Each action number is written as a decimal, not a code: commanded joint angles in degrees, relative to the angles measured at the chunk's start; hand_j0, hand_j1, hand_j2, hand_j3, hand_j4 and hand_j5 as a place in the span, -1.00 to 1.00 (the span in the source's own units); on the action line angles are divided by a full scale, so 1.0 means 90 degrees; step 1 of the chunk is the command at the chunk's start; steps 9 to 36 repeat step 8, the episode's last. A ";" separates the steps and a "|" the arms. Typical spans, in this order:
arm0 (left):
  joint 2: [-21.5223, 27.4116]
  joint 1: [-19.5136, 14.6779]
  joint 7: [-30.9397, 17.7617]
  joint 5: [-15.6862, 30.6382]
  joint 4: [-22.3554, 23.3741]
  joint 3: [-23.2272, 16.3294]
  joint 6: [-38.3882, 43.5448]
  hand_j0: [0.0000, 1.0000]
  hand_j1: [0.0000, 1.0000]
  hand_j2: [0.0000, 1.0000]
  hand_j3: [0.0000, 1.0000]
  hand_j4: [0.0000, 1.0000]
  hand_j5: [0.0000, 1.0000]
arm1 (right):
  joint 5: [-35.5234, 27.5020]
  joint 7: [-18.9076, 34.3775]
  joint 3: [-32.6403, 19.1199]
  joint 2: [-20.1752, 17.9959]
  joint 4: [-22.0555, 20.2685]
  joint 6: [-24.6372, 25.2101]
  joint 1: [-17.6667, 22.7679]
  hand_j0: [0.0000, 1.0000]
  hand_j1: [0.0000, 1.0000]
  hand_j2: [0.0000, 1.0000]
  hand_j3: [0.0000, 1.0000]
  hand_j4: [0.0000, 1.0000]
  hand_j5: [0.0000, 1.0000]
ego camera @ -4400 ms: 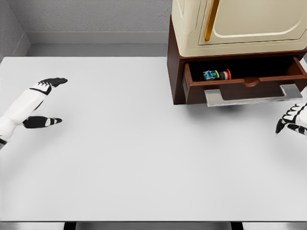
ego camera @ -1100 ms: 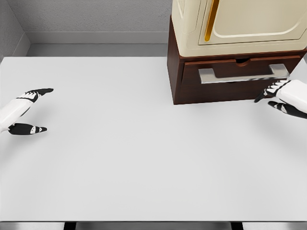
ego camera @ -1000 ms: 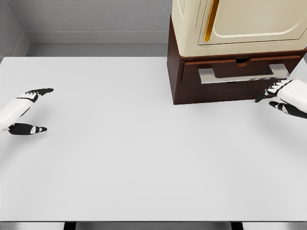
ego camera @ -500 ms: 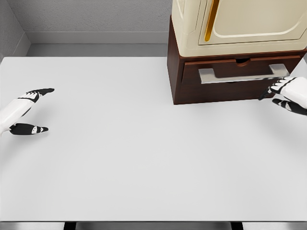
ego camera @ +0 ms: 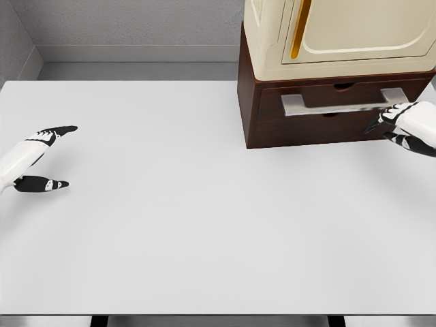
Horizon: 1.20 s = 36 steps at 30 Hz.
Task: Put the switch into the drawer with left arm, and close the drawer with right arm
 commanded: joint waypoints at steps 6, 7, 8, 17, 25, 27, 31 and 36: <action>0.0006 0.0000 0.0003 0.0065 -0.0001 0.0000 0.0011 1.00 1.00 1.00 1.00 1.00 1.00 | -0.0050 -0.0005 -0.0043 -0.0436 -0.0077 0.0006 0.0293 0.11 0.11 0.11 0.11 0.11 0.11; 0.0006 0.0000 0.0003 0.0055 -0.0001 0.0000 0.0011 1.00 1.00 1.00 1.00 1.00 1.00 | -0.0050 -0.0005 -0.0044 -0.0523 -0.0067 0.0006 0.0342 0.10 0.10 0.10 0.10 0.10 0.10; 0.0006 0.0000 0.0003 0.0055 -0.0001 0.0000 0.0011 1.00 1.00 1.00 1.00 1.00 1.00 | -0.0050 -0.0005 -0.0053 -0.0553 -0.0058 0.0006 0.0361 0.09 0.09 0.09 0.09 0.09 0.09; 0.0006 0.0000 0.0003 0.0055 -0.0001 0.0000 0.0011 1.00 1.00 1.00 1.00 1.00 1.00 | -0.0050 -0.0005 -0.0053 -0.0553 -0.0058 0.0006 0.0361 0.09 0.09 0.09 0.09 0.09 0.09; 0.0006 0.0000 0.0003 0.0055 -0.0001 0.0000 0.0011 1.00 1.00 1.00 1.00 1.00 1.00 | -0.0050 -0.0005 -0.0053 -0.0553 -0.0058 0.0006 0.0361 0.09 0.09 0.09 0.09 0.09 0.09; 0.0006 0.0000 0.0003 0.0055 -0.0001 0.0000 0.0011 1.00 1.00 1.00 1.00 1.00 1.00 | -0.0050 -0.0005 -0.0053 -0.0553 -0.0058 0.0006 0.0361 0.09 0.09 0.09 0.09 0.09 0.09; 0.0006 0.0000 0.0003 0.0055 -0.0001 0.0000 0.0011 1.00 1.00 1.00 1.00 1.00 1.00 | -0.0050 -0.0005 -0.0053 -0.0553 -0.0058 0.0006 0.0361 0.09 0.09 0.09 0.09 0.09 0.09; 0.0006 0.0000 0.0003 0.0055 -0.0001 0.0000 0.0011 1.00 1.00 1.00 1.00 1.00 1.00 | -0.0050 -0.0005 -0.0053 -0.0553 -0.0058 0.0006 0.0361 0.09 0.09 0.09 0.09 0.09 0.09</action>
